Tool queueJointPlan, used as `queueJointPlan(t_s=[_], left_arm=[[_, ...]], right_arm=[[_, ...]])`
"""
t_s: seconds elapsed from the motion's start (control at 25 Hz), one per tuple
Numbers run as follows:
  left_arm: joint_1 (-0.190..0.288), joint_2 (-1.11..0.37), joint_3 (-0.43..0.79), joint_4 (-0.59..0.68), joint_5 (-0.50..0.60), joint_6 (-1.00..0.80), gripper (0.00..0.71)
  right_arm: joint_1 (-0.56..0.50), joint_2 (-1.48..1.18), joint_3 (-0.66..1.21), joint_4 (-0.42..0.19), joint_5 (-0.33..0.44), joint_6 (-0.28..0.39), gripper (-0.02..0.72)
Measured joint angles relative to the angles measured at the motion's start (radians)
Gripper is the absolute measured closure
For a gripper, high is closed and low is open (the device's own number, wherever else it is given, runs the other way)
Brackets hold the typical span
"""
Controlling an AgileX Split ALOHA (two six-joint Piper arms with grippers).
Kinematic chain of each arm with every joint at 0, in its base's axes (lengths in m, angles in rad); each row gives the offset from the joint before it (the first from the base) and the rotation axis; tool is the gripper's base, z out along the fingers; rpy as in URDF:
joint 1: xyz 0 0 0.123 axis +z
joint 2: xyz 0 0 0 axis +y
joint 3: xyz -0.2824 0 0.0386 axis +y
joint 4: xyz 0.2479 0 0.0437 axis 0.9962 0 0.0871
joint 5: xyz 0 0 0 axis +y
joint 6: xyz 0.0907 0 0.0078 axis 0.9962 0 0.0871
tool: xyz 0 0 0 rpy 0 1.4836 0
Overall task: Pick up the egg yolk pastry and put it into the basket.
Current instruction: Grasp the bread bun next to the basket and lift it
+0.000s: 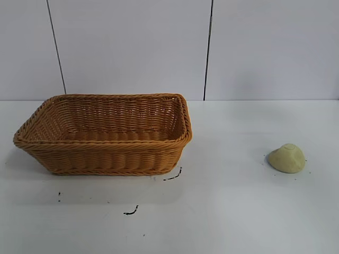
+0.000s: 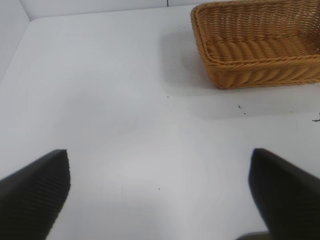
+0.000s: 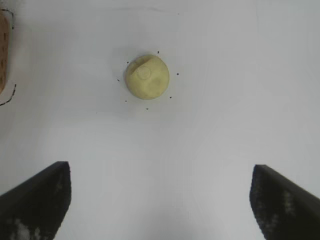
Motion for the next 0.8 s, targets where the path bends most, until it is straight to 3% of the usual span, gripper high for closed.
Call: queueJointPlan(t_s=[0.28, 0.8], left_arm=[[0.000, 0.000, 0.000, 0.000, 0.000, 0.000, 0.014], [0.000, 0.000, 0.000, 0.000, 0.000, 0.000, 0.014]], right_arm=[[0.068, 0.157, -0.085, -0.002, -0.039, -0.042, 0.008], [0.087, 0.368, -0.085, -0.007, -0.073, 0.003, 0.008]])
